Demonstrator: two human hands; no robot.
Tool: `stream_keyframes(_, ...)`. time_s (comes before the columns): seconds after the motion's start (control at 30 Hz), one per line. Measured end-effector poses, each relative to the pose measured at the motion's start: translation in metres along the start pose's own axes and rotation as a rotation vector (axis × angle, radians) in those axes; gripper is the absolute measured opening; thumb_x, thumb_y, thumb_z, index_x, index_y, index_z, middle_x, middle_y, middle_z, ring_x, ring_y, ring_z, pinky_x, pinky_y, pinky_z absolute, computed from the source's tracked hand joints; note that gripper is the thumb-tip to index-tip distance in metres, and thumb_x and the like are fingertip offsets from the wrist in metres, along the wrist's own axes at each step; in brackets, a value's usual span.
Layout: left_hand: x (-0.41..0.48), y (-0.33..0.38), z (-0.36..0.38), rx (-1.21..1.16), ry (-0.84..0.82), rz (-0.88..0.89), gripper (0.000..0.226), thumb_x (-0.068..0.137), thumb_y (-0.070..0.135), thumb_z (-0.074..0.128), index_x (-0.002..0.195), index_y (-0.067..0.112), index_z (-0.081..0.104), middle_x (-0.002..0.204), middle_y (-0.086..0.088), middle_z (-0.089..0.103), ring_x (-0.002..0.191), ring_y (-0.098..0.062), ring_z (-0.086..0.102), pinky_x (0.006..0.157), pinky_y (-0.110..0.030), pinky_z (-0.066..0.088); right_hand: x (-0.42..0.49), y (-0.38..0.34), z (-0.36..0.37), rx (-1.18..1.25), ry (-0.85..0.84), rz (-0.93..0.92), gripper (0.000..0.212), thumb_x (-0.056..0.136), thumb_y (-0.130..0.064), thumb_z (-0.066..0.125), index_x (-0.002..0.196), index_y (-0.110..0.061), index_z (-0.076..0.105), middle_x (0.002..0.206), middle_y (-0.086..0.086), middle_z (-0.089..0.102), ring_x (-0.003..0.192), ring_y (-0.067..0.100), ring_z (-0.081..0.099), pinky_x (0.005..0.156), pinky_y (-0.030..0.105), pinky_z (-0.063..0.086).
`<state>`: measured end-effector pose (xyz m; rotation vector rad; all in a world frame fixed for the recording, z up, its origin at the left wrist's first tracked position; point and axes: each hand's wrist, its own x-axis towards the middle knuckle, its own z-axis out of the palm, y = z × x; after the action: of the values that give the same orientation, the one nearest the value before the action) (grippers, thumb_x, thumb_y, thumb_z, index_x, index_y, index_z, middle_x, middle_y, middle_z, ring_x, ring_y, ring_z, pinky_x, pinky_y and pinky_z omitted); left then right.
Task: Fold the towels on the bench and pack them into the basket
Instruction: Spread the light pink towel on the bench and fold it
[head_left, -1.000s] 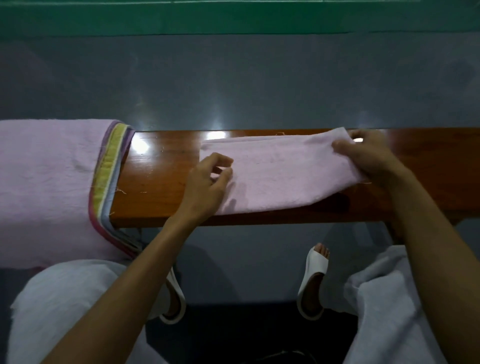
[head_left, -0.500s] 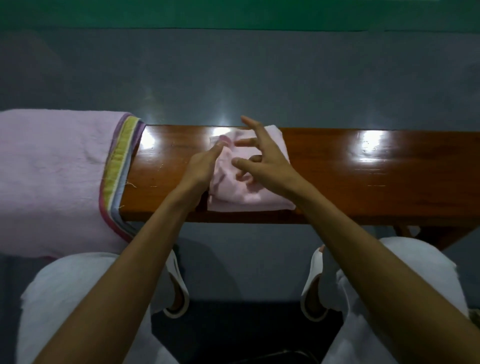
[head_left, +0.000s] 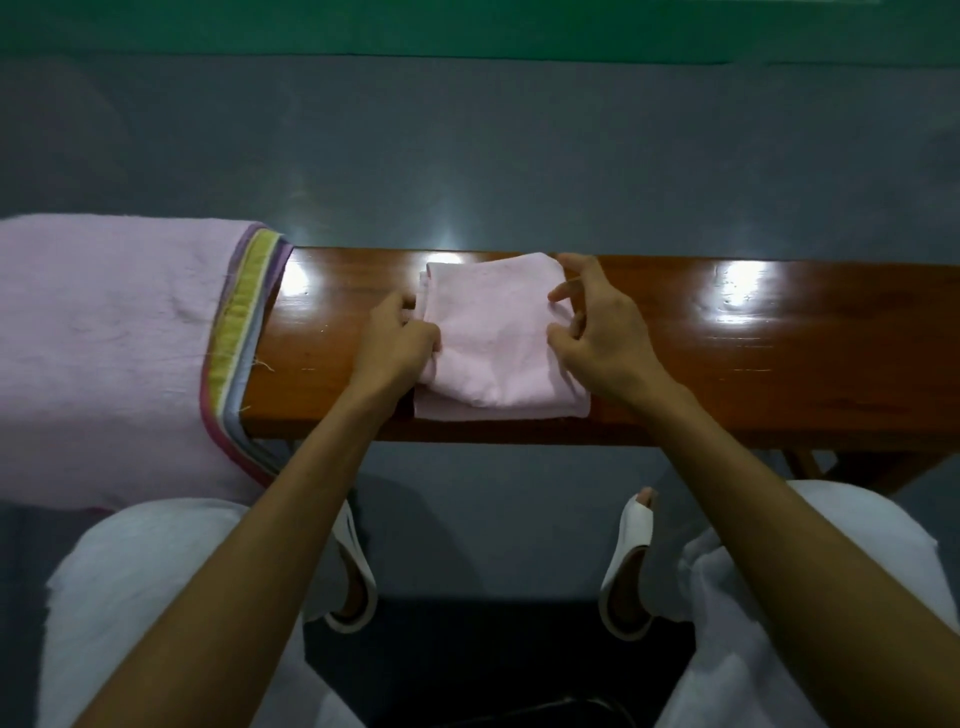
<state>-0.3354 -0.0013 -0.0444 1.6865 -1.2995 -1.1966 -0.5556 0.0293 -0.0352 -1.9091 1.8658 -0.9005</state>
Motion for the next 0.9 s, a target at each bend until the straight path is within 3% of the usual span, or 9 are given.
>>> stream_keyframes(0.1, -0.002, -0.006, -0.001, 0.313, 0.221, 0.042, 0.031, 0.092, 0.039, 0.067, 0.114, 0.022, 0.053, 0.107, 0.004, 0.061, 0.089, -0.014, 0.059, 0.081, -0.036, 0.056, 0.001, 0.001, 0.004, -0.112, 0.093, -0.033, 0.064, 0.089, -0.021, 0.074, 0.146, -0.018, 0.046, 0.126, 0.002, 0.065, 0.097, 0.018, 0.063, 0.083, 0.030, 0.057)
stream_keyframes(0.2, -0.007, -0.006, 0.006, 0.556, 0.388, 0.302, 0.045, 0.095, 0.054, 0.060, 0.124, 0.020, 0.052, 0.120, -0.001, 0.054, 0.102, -0.015, 0.050, 0.082, -0.031, 0.044, 0.001, -0.003, 0.006, -0.192, 0.108, -0.079, 0.059, 0.094, -0.026, 0.068, 0.148, -0.013, 0.047, 0.138, 0.007, 0.059, 0.119, 0.024, 0.056, 0.094, 0.029, 0.046)
stream_keyframes(0.3, -0.007, -0.002, 0.018, 0.680, 0.224, 0.566, 0.053, 0.104, 0.052, 0.045, 0.146, 0.019, 0.046, 0.149, -0.006, 0.046, 0.133, -0.022, 0.044, 0.108, -0.038, 0.040, -0.001, -0.008, 0.014, -0.227, 0.028, -0.138, 0.061, 0.099, -0.031, 0.060, 0.153, -0.011, 0.039, 0.155, 0.011, 0.045, 0.142, 0.028, 0.041, 0.115, 0.043, 0.037)
stream_keyframes(0.37, -0.005, -0.006, 0.026, 0.823, 0.095, 0.678, 0.060, 0.108, 0.050, 0.030, 0.160, 0.022, 0.027, 0.168, -0.005, 0.024, 0.155, -0.024, 0.019, 0.124, -0.043, 0.016, -0.001, -0.007, 0.023, -0.322, -0.067, -0.175, 0.064, 0.103, -0.039, 0.048, 0.158, -0.012, 0.029, 0.165, 0.012, 0.029, 0.153, 0.028, 0.025, 0.123, 0.047, 0.027)
stream_keyframes(0.43, -0.001, -0.016, 0.034, 0.958, -0.018, 0.671, 0.063, 0.109, 0.053, 0.015, 0.165, 0.026, 0.003, 0.173, -0.001, -0.005, 0.159, -0.021, -0.010, 0.125, -0.047, -0.006, 0.000, -0.003, 0.033, -0.397, -0.189, -0.170, 0.069, 0.104, -0.046, 0.034, 0.162, -0.015, 0.017, 0.170, 0.010, 0.012, 0.158, 0.026, 0.009, 0.126, 0.051, 0.018)
stream_keyframes(0.5, 0.002, -0.027, 0.040, 1.028, -0.087, 0.596, 0.065, 0.106, 0.057, 0.006, 0.163, 0.029, -0.009, 0.171, 0.001, -0.018, 0.156, -0.020, -0.022, 0.123, -0.051, -0.012, 0.000, 0.002, 0.039, -0.439, -0.301, -0.129, 0.074, 0.101, -0.053, 0.021, 0.164, -0.019, 0.004, 0.172, 0.007, -0.004, 0.158, 0.023, -0.006, 0.127, 0.054, 0.010)
stream_keyframes(0.6, 0.009, -0.033, 0.040, 1.035, -0.066, 0.513, 0.073, 0.103, 0.066, 0.005, 0.164, 0.029, -0.010, 0.170, -0.001, -0.019, 0.156, -0.021, -0.021, 0.122, -0.053, -0.014, 0.000, 0.007, 0.041, -0.470, -0.346, -0.084, 0.084, 0.093, -0.068, 0.008, 0.164, -0.025, -0.005, 0.170, 0.003, -0.016, 0.157, 0.022, -0.015, 0.127, 0.055, 0.002)
stream_keyframes(0.7, 0.014, -0.035, 0.037, 1.042, -0.009, 0.446, 0.091, 0.092, 0.082, 0.002, 0.164, 0.026, -0.008, 0.171, -0.002, -0.016, 0.157, -0.025, -0.016, 0.122, -0.056, -0.012, 0.003, 0.011, 0.037, -0.496, -0.335, -0.002, 0.100, 0.080, -0.082, 0.002, 0.163, -0.027, -0.007, 0.170, 0.001, -0.016, 0.157, 0.028, -0.014, 0.126, 0.056, 0.001)
stream_keyframes(0.9, 0.013, -0.034, 0.030, 0.996, -0.018, 0.403, 0.115, 0.076, 0.095, -0.002, 0.164, 0.021, -0.010, 0.171, -0.002, -0.016, 0.157, -0.026, -0.018, 0.125, -0.059, -0.007, 0.006, 0.018, 0.038, -0.525, -0.336, 0.013, 0.100, 0.083, -0.084, 0.009, 0.163, -0.027, -0.009, 0.170, 0.000, -0.017, 0.156, 0.030, -0.015, 0.125, 0.059, -0.002)
